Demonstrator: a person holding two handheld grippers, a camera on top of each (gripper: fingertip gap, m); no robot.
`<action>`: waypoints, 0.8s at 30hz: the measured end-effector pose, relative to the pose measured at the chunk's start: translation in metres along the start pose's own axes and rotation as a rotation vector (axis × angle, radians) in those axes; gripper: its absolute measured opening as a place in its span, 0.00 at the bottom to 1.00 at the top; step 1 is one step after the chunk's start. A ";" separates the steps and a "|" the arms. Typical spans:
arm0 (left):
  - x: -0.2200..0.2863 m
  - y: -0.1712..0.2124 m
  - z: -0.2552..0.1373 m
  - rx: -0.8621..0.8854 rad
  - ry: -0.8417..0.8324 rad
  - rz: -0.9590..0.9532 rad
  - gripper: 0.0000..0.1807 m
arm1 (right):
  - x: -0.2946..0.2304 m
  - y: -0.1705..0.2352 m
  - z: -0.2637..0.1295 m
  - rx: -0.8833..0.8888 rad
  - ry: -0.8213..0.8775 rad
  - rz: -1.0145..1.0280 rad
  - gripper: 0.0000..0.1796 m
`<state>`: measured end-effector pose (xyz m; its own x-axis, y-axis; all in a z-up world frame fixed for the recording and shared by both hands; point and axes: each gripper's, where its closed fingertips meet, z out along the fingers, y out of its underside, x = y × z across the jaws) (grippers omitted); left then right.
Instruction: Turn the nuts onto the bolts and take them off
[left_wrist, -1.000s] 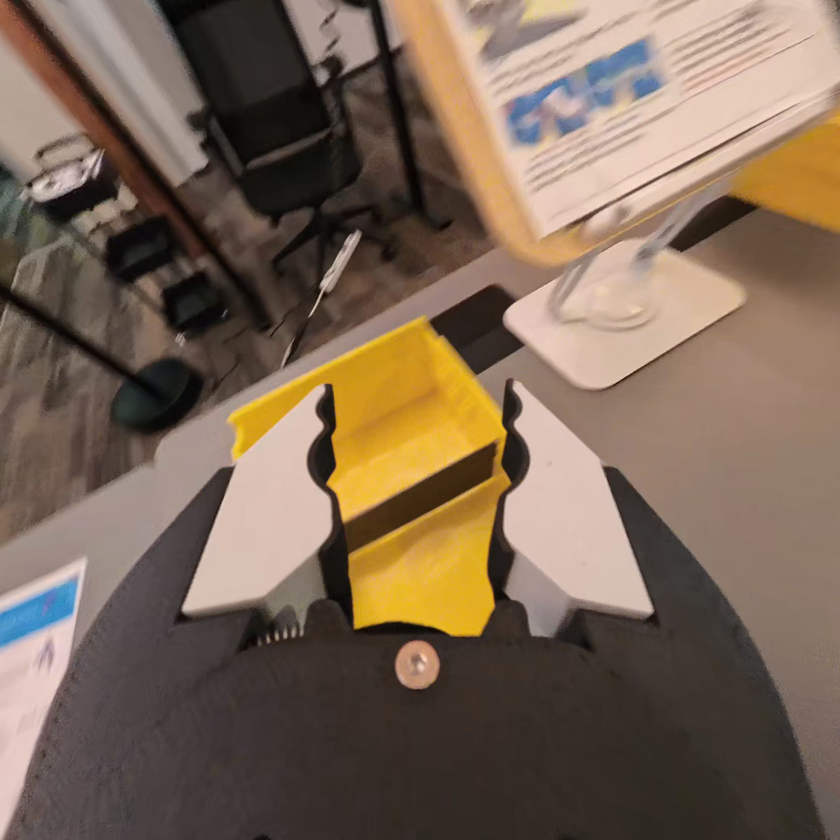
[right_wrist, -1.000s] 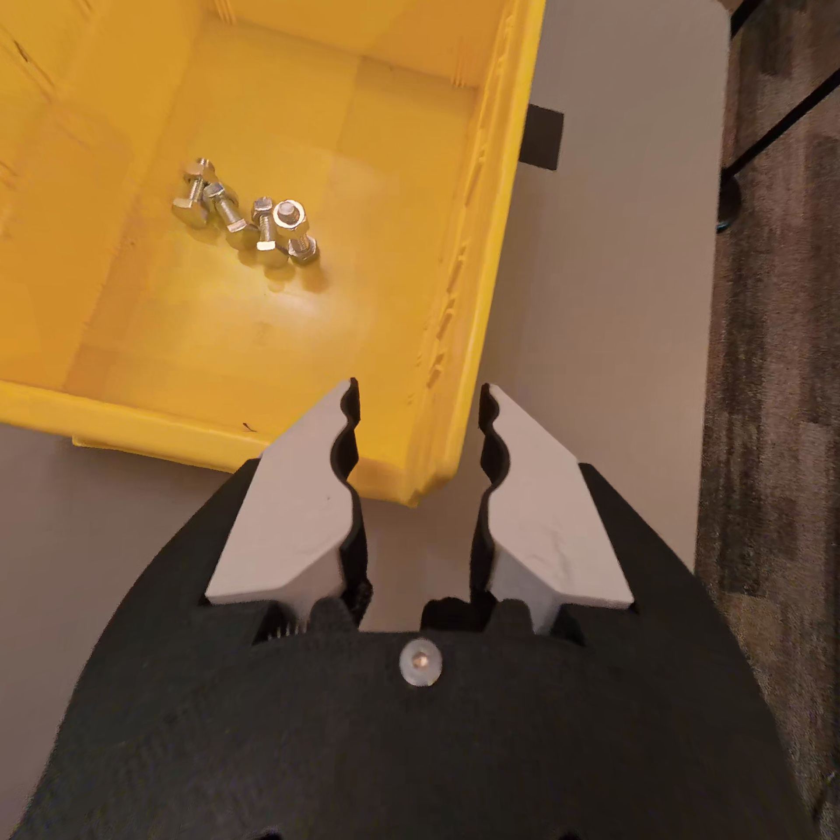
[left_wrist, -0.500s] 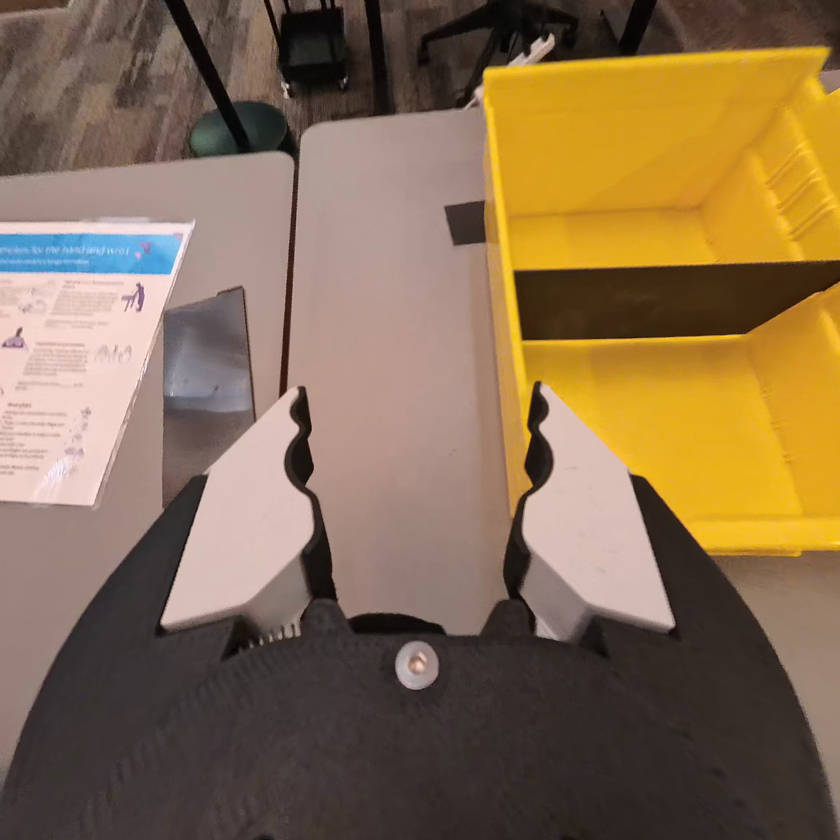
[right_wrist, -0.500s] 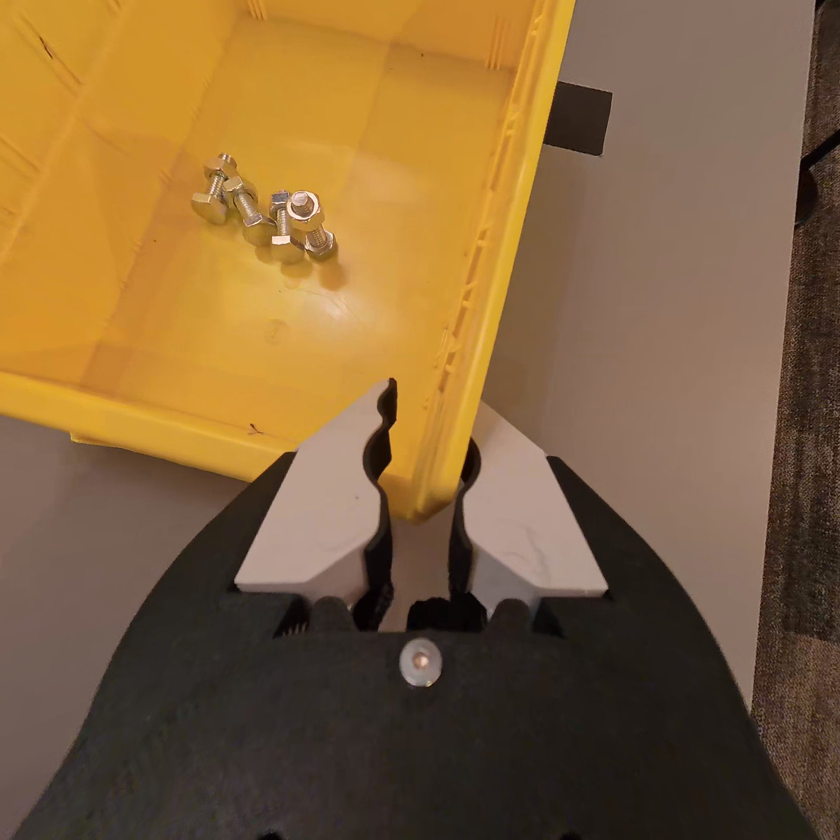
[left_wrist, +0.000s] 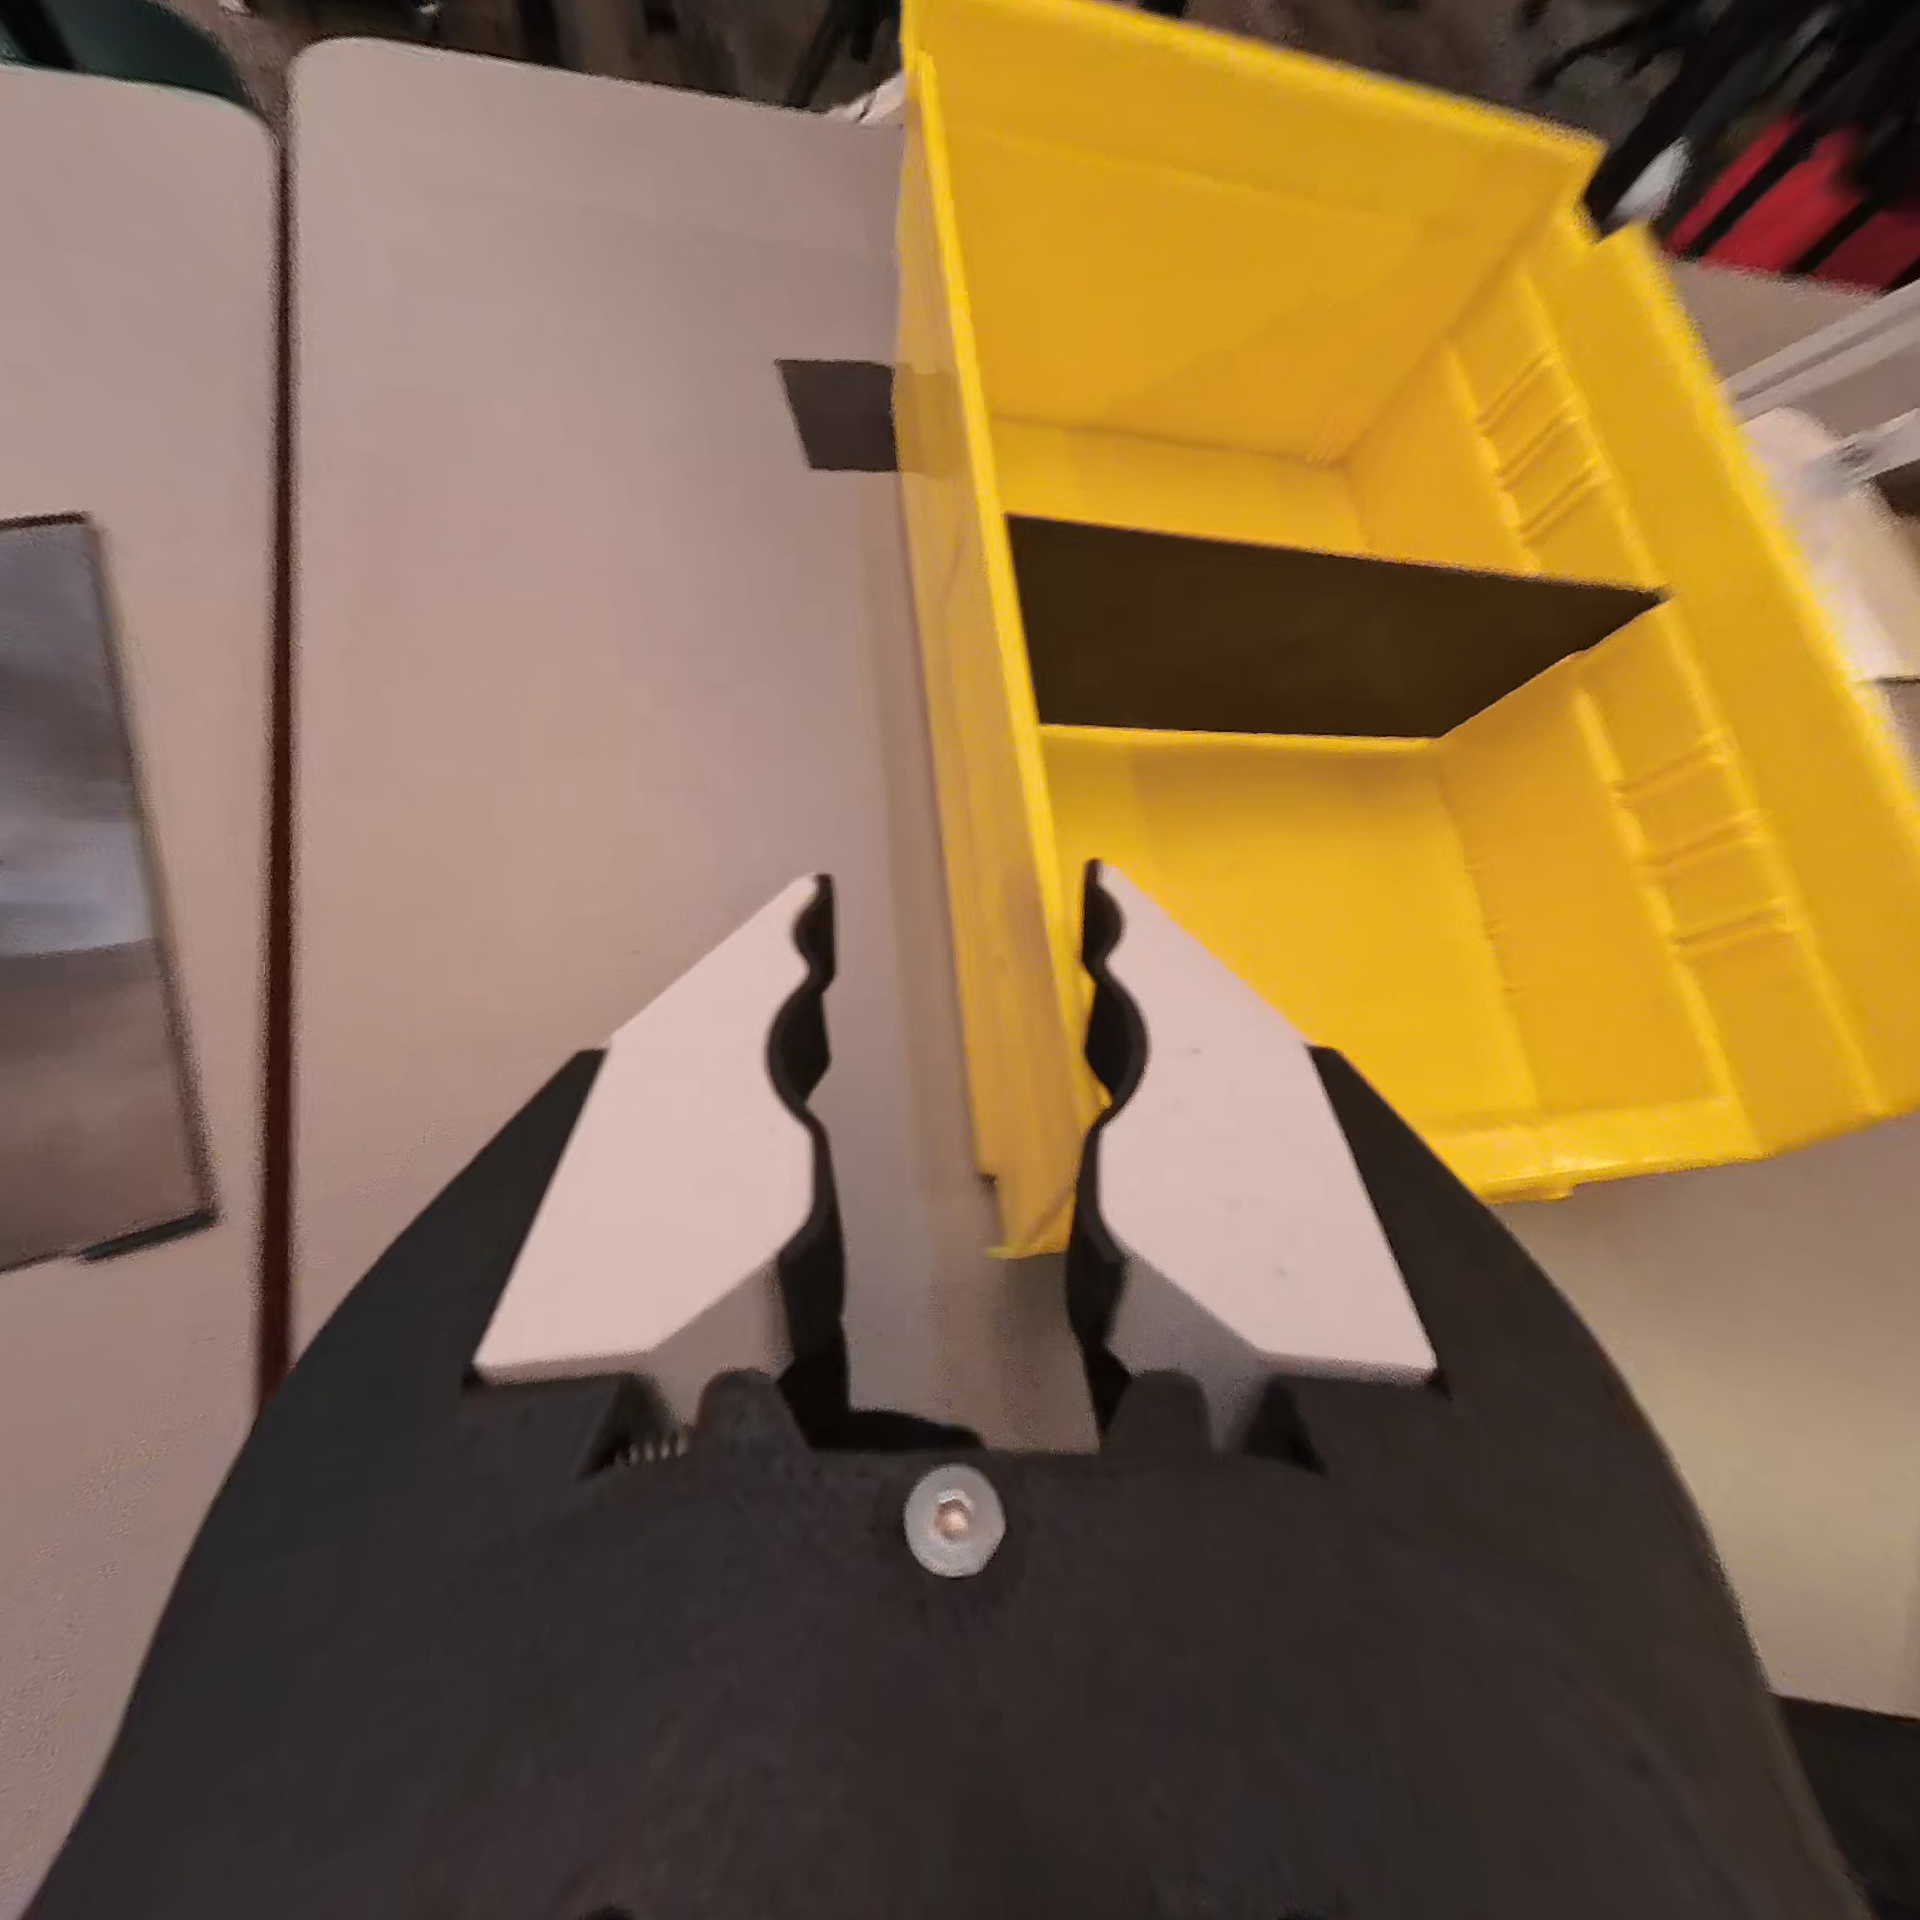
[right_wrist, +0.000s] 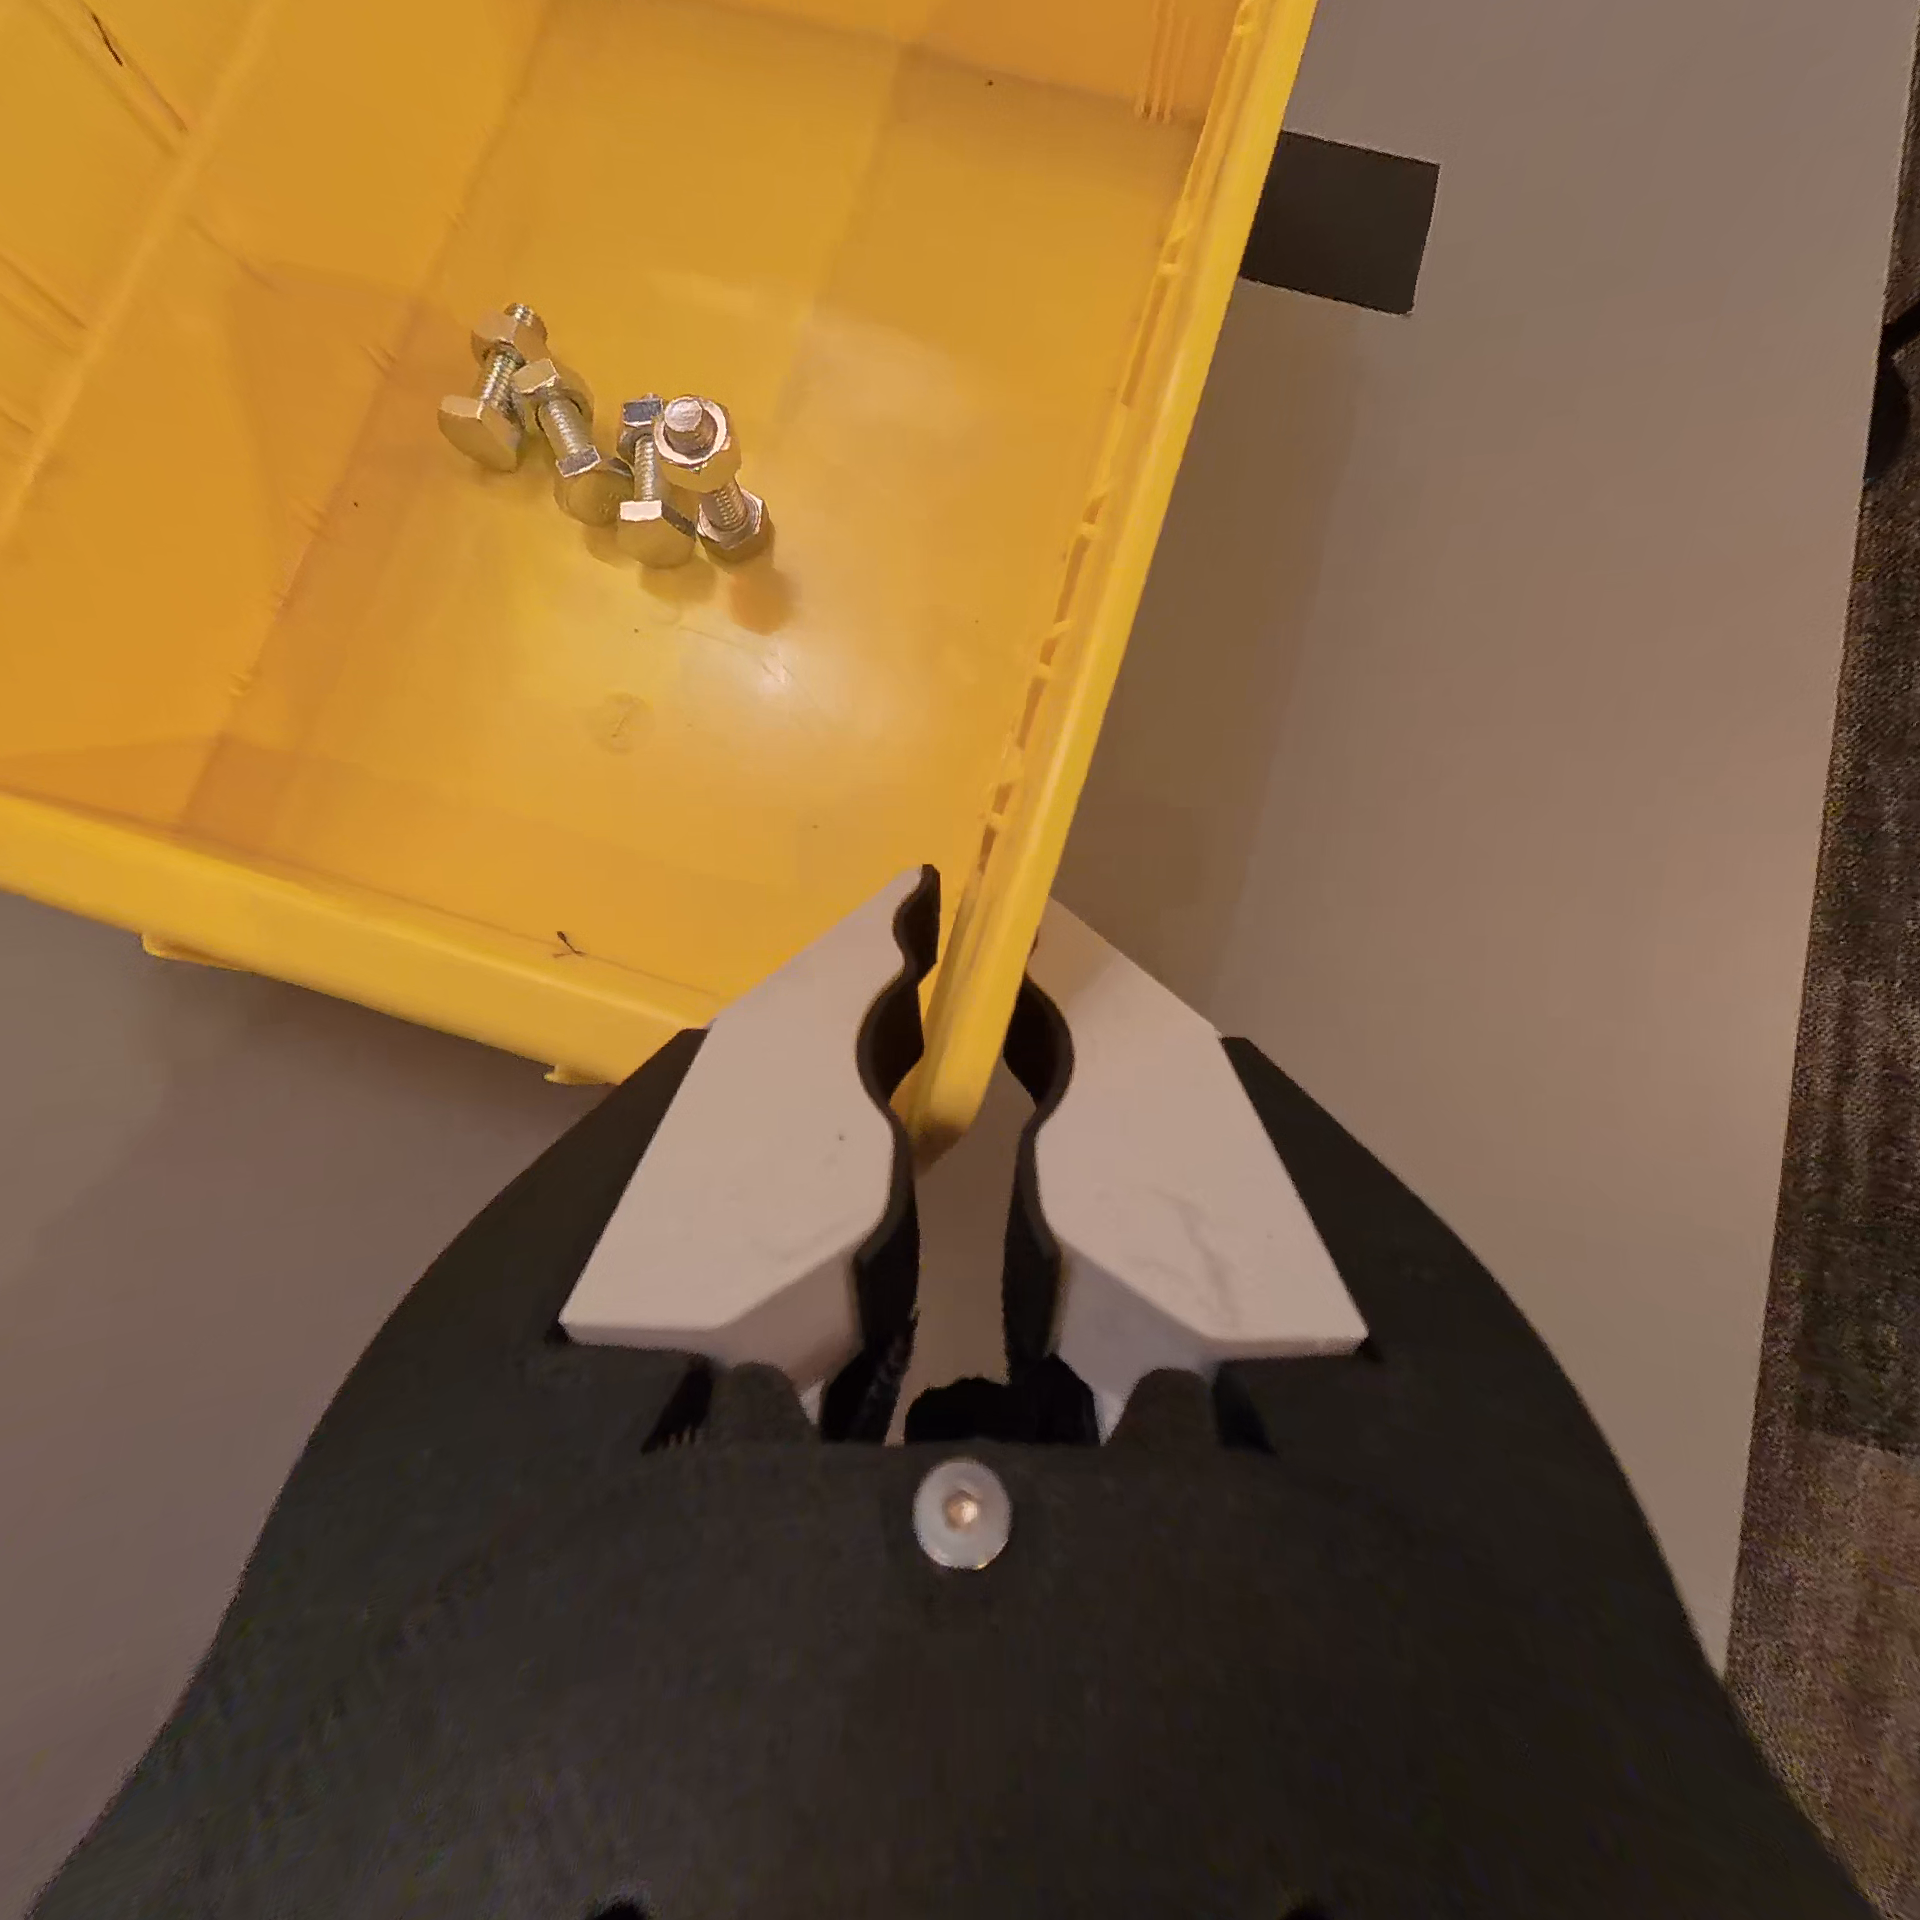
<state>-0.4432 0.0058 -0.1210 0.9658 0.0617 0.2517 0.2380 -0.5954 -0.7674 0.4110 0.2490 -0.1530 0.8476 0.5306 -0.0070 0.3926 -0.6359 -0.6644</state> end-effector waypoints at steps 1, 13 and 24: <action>0.004 -0.002 0.001 0.025 0.042 -0.026 0.18 | -0.001 0.001 0.000 0.002 0.002 0.000 0.04; 0.011 -0.004 0.002 0.046 0.042 0.029 0.02 | -0.014 0.007 -0.006 0.017 0.013 0.015 0.05; 0.013 -0.010 -0.003 0.125 0.044 0.073 0.01 | -0.048 0.027 -0.024 0.030 0.018 0.016 0.07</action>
<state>-0.4333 0.0100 -0.1083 0.9763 -0.0147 0.2159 0.1808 -0.4922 -0.8515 0.3896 0.1925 -0.1525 0.8602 0.5100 -0.0044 0.3683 -0.6272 -0.6863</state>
